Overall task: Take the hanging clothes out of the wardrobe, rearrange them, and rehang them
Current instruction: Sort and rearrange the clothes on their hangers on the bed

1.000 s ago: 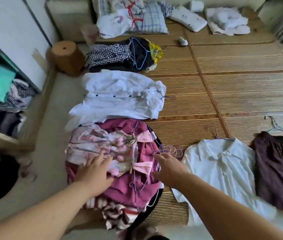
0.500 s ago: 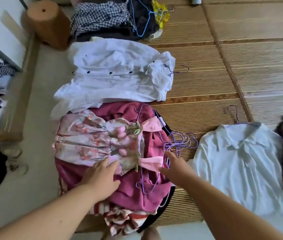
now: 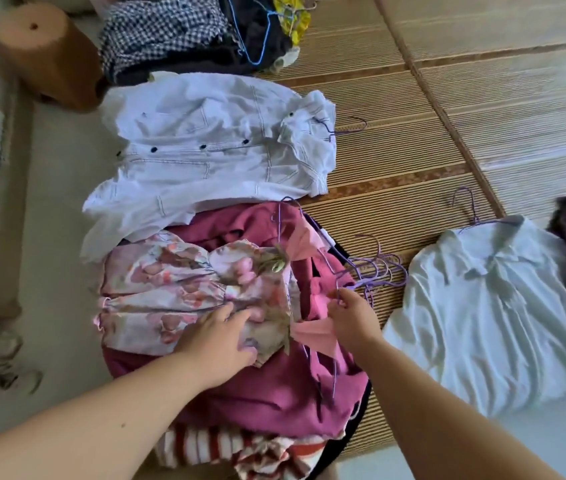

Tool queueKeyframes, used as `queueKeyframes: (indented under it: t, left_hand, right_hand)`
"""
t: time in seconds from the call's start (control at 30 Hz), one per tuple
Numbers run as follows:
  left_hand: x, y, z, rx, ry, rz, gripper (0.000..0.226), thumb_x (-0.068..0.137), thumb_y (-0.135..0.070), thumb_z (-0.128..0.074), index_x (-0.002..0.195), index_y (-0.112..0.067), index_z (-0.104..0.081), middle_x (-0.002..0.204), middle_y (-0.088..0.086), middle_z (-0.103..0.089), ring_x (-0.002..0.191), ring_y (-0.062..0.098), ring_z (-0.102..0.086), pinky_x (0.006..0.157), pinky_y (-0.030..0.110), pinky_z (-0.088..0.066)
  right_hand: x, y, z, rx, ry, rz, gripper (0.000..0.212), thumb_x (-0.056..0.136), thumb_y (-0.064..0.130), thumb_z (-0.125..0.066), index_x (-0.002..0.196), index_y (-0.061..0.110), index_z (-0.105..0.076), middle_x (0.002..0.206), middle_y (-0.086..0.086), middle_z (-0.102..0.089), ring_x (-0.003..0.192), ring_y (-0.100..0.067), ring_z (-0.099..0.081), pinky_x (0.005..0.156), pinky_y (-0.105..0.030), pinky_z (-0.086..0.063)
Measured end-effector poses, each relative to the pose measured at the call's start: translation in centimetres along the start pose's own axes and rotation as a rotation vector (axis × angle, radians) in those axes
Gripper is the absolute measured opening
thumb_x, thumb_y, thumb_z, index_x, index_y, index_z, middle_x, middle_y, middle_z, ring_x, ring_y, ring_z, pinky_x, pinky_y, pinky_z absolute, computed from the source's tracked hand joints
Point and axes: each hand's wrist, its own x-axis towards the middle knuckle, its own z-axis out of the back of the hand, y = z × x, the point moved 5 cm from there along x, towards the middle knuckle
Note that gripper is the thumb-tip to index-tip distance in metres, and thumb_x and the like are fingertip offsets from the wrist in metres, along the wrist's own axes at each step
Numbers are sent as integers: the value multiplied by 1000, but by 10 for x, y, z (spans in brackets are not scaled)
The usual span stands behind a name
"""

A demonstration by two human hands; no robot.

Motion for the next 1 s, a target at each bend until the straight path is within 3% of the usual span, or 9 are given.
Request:
queueKeyframes:
  t: [0.07,0.2,0.3,0.47,0.6,0.67,0.77,0.87,1.0]
  left_hand:
    - [-3,0,20,10,-44,-18,76,81,-50,-54,148,-35,-22,158,1,-13,142,26,-20,113,39,-26]
    - [-16,-3,75,29,-165,-53,80,82,-48,-56,150,-32,-16,158,4,-10,143,28,-17,114,42,-24]
    - [-37,-12,121,91,-294,-82,83,83,-50,-54,150,-24,-12,157,7,-10,141,33,-20,112,47,-27]
    - [-101,-42,193,43,-708,-293,74,70,-23,-76,133,0,-45,129,23,-47,112,44,-51,94,50,-45]
    - [-141,-46,229,-16,-832,-326,76,65,-26,-84,123,-8,-39,114,25,-50,101,44,-52,80,53,-53]
    - [-153,-45,247,-66,-823,-335,75,73,-37,-78,132,-10,-40,114,19,-50,104,36,-51,81,49,-51]
    - [-167,-50,273,27,-790,-315,61,84,-48,-62,137,-24,-43,114,9,-54,107,31,-52,81,42,-49]
    - [-186,-63,295,155,-843,-286,38,86,-41,-60,122,-30,-60,102,10,-59,101,35,-53,73,42,-46]
    - [-216,-88,317,191,-1056,-446,9,74,-23,-78,79,-15,-77,75,15,-52,73,38,-50,55,40,-44]
  right_hand:
    - [-15,10,4,58,-15,37,23,88,6,-47,78,24,-58,65,5,-55,55,-12,-48,49,-23,-34]
    - [-57,46,22,27,-47,153,25,89,9,-50,80,31,-59,67,6,-58,49,1,-50,42,-9,-33]
    - [-89,79,36,-103,-39,271,21,90,15,-53,90,31,-66,78,8,-61,62,-5,-53,50,-15,-34]
    - [-138,138,60,-182,-27,418,20,89,17,-53,84,36,-59,77,9,-56,64,-10,-48,48,-9,-30]
    - [-170,169,80,-202,-41,476,19,90,18,-52,94,32,-65,79,5,-58,59,-8,-49,44,-11,-31]
    - [-187,181,92,-240,-65,517,18,90,19,-53,94,32,-65,71,9,-56,54,-1,-46,41,-9,-29]
    - [-206,193,113,-293,-113,545,20,91,16,-52,97,29,-65,68,12,-56,63,-11,-52,53,-17,-35]
    - [-223,202,137,-360,-182,567,21,93,18,-52,106,28,-65,92,1,-65,79,-19,-57,65,-25,-41]
    - [-247,214,170,-414,-298,623,21,94,20,-51,107,27,-65,88,2,-60,78,-15,-51,67,-24,-34]
